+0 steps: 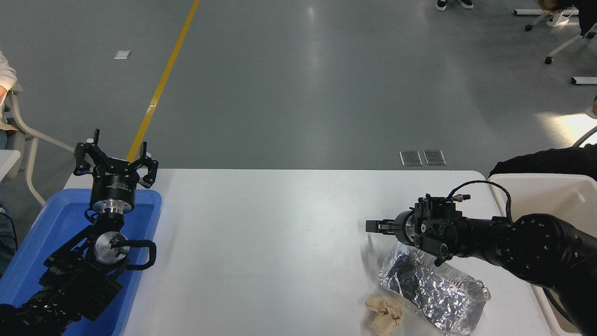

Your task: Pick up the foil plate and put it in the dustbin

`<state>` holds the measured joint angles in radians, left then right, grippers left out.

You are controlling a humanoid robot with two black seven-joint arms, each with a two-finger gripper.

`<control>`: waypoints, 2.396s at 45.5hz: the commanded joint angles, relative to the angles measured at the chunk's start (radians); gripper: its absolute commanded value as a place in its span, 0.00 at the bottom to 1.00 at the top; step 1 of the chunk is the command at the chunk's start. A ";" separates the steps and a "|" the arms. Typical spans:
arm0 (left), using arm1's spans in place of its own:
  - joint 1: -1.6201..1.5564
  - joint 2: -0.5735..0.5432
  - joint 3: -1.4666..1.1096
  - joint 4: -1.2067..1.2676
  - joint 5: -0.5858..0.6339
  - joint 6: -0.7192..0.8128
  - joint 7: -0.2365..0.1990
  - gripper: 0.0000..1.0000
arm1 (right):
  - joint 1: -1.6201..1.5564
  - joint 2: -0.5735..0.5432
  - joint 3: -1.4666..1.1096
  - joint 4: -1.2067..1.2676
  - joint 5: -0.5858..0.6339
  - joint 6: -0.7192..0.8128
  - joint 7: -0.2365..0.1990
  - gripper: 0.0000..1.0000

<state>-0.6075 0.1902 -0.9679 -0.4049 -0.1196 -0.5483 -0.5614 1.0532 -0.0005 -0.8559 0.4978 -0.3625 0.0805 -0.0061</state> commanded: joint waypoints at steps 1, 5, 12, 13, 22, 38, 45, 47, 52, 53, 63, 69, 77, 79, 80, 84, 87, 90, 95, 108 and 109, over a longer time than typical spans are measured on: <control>0.000 0.000 0.000 0.000 0.000 0.001 0.000 0.99 | 0.010 0.001 0.000 0.001 0.002 0.002 0.000 1.00; 0.000 0.000 0.000 0.000 0.002 -0.001 0.002 0.99 | 0.010 0.001 0.000 0.001 0.002 0.002 -0.002 1.00; 0.000 0.000 0.000 0.000 0.000 0.001 0.002 0.99 | 0.007 0.001 0.000 0.001 0.002 0.004 -0.002 1.00; 0.000 0.000 0.000 0.000 0.000 0.001 0.002 0.99 | 0.007 0.001 0.000 0.001 0.002 0.004 -0.002 1.00; 0.000 0.000 0.000 0.000 0.000 0.001 0.002 0.99 | 0.013 0.001 0.000 0.013 0.003 0.010 -0.002 1.00; 0.000 0.000 0.000 0.000 0.000 0.001 0.002 0.99 | 0.148 0.001 -0.006 0.142 0.002 0.024 0.000 1.00; 0.000 0.000 0.000 0.000 0.002 0.001 0.002 0.99 | 0.227 -0.067 -0.008 0.240 -0.003 0.035 0.000 1.00; -0.001 0.000 0.000 0.000 0.000 -0.001 0.002 0.99 | 0.258 -0.099 -0.008 0.284 -0.004 0.042 0.000 1.00; 0.000 0.000 0.000 0.000 0.000 0.001 0.002 0.99 | 0.356 -0.193 -0.014 0.401 -0.012 0.062 0.000 1.00; 0.000 0.000 0.000 0.000 0.000 0.001 0.002 0.99 | 0.378 -0.211 -0.020 0.427 -0.012 0.070 0.000 1.00; 0.000 0.000 0.000 0.000 0.000 0.001 0.002 0.99 | 0.651 -0.378 -0.129 0.695 -0.015 0.142 0.000 1.00; 0.000 0.000 0.000 0.000 0.000 0.001 0.002 0.99 | 0.859 -0.455 -0.186 0.866 -0.013 0.229 0.001 1.00; 0.000 0.000 0.000 0.000 0.000 0.001 0.002 0.99 | 1.131 -0.522 -0.249 1.074 -0.009 0.395 0.001 1.00; 0.000 0.000 0.000 0.000 0.000 0.001 0.002 0.99 | 1.195 -0.532 -0.261 1.110 -0.009 0.450 0.001 1.00; 0.000 0.000 0.000 0.000 0.000 0.001 0.000 0.99 | 1.223 -0.538 -0.262 1.124 -0.009 0.479 0.001 1.00; 0.000 0.000 0.000 0.000 0.000 0.001 0.000 0.99 | 1.310 -0.562 -0.261 1.141 -0.001 0.593 0.003 1.00; 0.000 0.000 0.000 0.000 0.000 0.001 0.000 0.99 | 1.355 -0.573 -0.258 1.145 0.002 0.654 0.003 1.00; 0.000 0.000 0.000 0.000 0.000 0.001 0.000 0.99 | 1.390 -0.581 -0.256 1.150 0.002 0.693 0.003 1.00; 0.000 0.000 0.000 0.000 0.000 0.001 0.000 0.99 | 1.436 -0.602 -0.258 1.173 0.002 0.705 0.003 1.00; 0.000 0.000 0.000 0.000 -0.002 0.001 0.000 0.99 | 1.495 -0.634 -0.275 1.206 0.000 0.705 0.003 1.00; 0.000 0.000 0.000 0.000 -0.002 0.001 0.000 0.99 | 1.498 -0.639 -0.281 1.208 0.000 0.705 0.003 1.00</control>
<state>-0.6074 0.1902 -0.9679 -0.4048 -0.1206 -0.5476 -0.5614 2.4716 -0.5969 -1.1154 1.6677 -0.3623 0.7544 -0.0032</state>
